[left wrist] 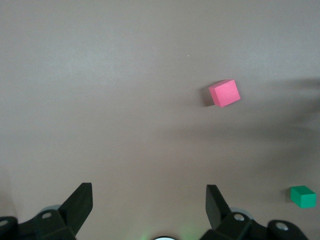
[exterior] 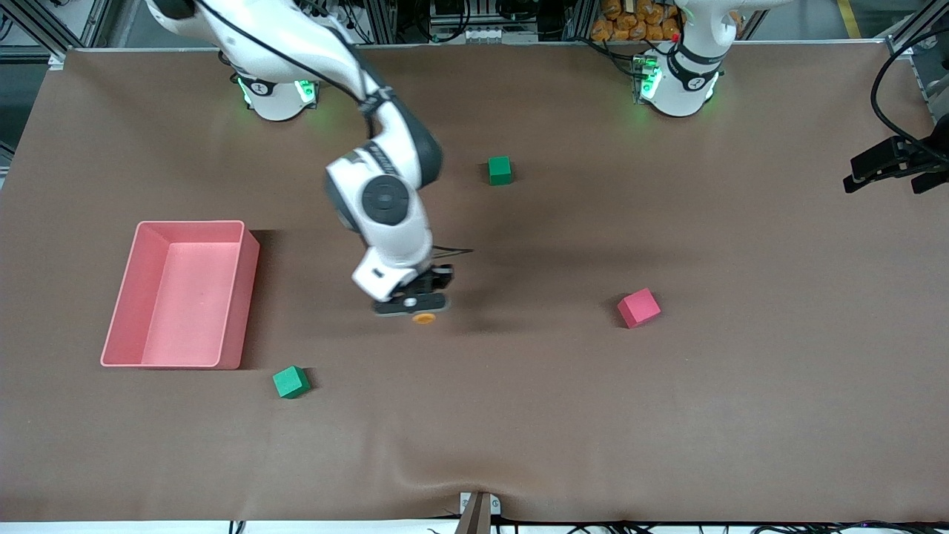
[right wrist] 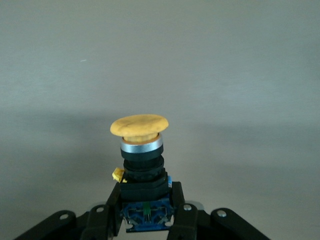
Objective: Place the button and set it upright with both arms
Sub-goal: 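Lift the button out of the tray and carry it to mid-table, then set the button upright on the table and open the right gripper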
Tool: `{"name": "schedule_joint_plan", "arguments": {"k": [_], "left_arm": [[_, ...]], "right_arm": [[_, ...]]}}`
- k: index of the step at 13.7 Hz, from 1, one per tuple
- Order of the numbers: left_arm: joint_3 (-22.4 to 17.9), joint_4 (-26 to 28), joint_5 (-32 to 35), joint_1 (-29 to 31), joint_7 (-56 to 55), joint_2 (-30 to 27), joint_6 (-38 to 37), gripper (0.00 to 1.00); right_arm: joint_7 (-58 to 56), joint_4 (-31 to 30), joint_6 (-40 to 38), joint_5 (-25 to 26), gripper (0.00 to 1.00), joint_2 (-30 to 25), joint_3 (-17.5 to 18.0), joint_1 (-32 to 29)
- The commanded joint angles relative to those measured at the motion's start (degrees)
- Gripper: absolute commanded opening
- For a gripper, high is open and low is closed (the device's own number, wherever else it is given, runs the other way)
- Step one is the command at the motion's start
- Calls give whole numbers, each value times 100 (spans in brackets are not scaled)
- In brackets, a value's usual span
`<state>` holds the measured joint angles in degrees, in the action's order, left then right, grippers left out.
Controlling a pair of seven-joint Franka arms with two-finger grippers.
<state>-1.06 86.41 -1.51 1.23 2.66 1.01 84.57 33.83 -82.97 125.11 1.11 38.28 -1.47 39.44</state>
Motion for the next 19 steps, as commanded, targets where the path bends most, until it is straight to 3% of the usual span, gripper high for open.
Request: {"name": "schedule_joint_plan", "arguments": {"k": [1,4,9,13,14,15,16,19], "left_arm": [[35,-45,-60,0,121,22,-81,100],[44,-36,-60,-9,139,127,-81,100],[44,-45,-69,-35,139,145,-168,100],[53,-28,-69,-62,139,154,-283,100],[53,-19,-69,-88,139,154,-336,100],[62,-19,-69,-97,130,172,-397,100],[79,-19,-69,-97,121,207,-406,100],[132,-27,-69,-141,112,303,-415,100]], "right_arm": [[456,439,248,39,6,346,-82,309],[941,448,637,65,6,653,-90,626],[1424,440,646,109,6,917,-99,978],[1793,439,681,118,14,1155,-108,1101],[1838,439,760,118,20,1164,-117,1110],[1847,439,795,135,53,1164,-117,1119],[1847,439,795,196,100,1164,-126,1154],[1925,431,708,311,100,1015,-126,1163]]}}
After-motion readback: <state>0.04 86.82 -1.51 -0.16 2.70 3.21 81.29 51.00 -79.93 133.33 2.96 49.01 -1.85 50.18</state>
